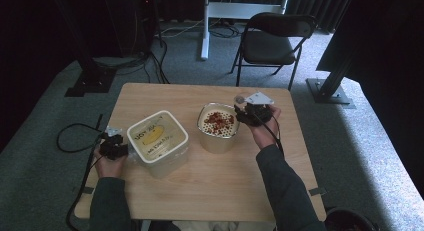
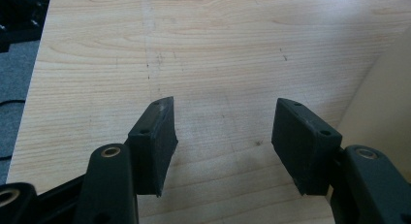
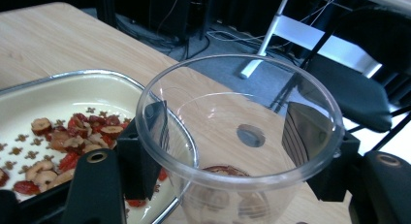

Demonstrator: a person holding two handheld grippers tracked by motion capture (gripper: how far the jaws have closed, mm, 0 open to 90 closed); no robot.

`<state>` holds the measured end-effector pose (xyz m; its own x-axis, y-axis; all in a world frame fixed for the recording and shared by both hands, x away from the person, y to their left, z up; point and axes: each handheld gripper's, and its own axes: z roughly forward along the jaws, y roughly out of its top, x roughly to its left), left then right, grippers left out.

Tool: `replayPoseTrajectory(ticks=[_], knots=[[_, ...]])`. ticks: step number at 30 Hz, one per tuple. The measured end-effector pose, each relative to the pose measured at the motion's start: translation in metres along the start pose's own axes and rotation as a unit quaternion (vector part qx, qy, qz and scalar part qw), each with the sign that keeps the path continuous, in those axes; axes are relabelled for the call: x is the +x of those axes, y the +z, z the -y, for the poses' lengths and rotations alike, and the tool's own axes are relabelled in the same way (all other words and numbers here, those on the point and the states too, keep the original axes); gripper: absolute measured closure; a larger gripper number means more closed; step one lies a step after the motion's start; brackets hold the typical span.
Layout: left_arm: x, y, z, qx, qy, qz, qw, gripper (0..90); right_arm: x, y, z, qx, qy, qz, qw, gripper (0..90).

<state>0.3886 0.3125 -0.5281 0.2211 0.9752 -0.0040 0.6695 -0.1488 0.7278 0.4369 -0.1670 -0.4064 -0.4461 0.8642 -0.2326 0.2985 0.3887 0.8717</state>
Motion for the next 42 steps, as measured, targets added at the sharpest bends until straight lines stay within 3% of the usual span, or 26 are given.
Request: replayPoseTrajectory(ticks=[8,10,11,13,18,29,34,41,42], knots=[[0.000,0.000,0.000,0.000,0.000,0.000,1.0000,42.2,0.007,0.001,-0.006,0.008,-0.051,0.013,0.9986,33.4],[0.000,0.000,0.000,-0.001,0.000,0.000,1.0000,42.2,0.014,0.003,-0.009,0.017,-0.090,0.024,0.9955,33.5],[0.000,0.000,0.000,-0.001,0.000,0.000,1.0000,42.2,0.014,0.003,-0.009,0.017,-0.090,0.024,0.9955,33.5],[0.000,0.000,0.000,-0.001,0.000,0.000,1.0000,42.2,0.019,0.004,-0.011,0.020,-0.118,0.033,0.9923,33.5],[0.001,-0.001,0.000,-0.002,-0.001,-0.001,1.0000,42.2,0.024,0.006,-0.012,0.030,-0.151,0.042,0.9872,33.5],[0.001,-0.001,0.000,-0.002,-0.002,0.000,1.0000,42.2,0.022,0.005,-0.017,0.043,-0.181,0.052,0.9812,34.3],[0.001,-0.001,0.000,-0.002,-0.001,-0.001,1.0000,42.2,0.021,0.005,-0.017,0.057,-0.213,0.057,0.9736,34.3],[0.001,-0.001,0.000,-0.001,0.000,-0.001,1.0000,42.2,0.021,0.006,-0.017,0.070,-0.233,0.061,0.9680,34.2],[0.001,-0.001,0.000,-0.001,0.000,-0.001,1.0000,42.2,0.022,0.007,-0.016,0.073,-0.242,0.064,0.9653,34.2]])
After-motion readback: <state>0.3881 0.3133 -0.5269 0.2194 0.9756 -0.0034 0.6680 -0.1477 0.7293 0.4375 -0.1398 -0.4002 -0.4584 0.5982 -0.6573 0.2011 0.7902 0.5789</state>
